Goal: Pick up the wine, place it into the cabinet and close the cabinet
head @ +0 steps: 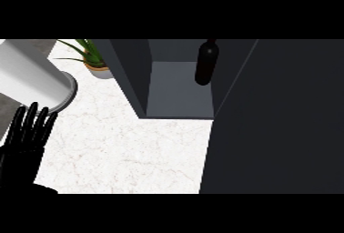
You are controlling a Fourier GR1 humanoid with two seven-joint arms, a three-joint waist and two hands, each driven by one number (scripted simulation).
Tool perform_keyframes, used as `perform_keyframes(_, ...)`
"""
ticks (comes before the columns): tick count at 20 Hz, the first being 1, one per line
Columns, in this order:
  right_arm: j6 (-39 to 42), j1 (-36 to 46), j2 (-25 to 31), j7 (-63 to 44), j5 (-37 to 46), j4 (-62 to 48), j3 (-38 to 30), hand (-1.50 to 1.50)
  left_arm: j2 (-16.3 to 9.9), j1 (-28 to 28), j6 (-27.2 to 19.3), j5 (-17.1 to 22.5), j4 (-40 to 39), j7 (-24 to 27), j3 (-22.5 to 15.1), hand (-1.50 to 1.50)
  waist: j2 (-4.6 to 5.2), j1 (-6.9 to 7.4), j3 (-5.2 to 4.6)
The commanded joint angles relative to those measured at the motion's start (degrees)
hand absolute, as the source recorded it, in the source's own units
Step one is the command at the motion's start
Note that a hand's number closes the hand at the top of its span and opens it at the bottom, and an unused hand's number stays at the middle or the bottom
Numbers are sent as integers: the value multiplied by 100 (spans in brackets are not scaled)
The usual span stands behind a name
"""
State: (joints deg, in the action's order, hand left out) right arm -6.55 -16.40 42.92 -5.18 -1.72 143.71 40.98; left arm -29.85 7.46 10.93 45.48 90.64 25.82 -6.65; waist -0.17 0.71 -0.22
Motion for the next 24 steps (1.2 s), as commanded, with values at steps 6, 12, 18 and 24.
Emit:
perform_keyframes(6, -148, 732, -1018, -922, -259, 798, 735, 150, -269, -177, 422, 315, -289, -176, 351, -150, 33, 76, -24)
perform_keyframes(12, -95, 1568, -1619, -1269, -467, 162, 534, 150, -489, -228, 638, 407, -344, -270, 516, -150, 70, 300, -31)
perform_keyframes(18, -253, 2839, -2546, -1931, -438, -778, 383, 150, -467, -275, 727, 410, -315, -387, 424, -150, 51, 364, -23)
perform_keyframes(24, -810, 4916, -4221, -3010, -117, -2219, 204, 150, -458, -406, 825, 462, -737, -350, 636, -150, 22, 170, -12)
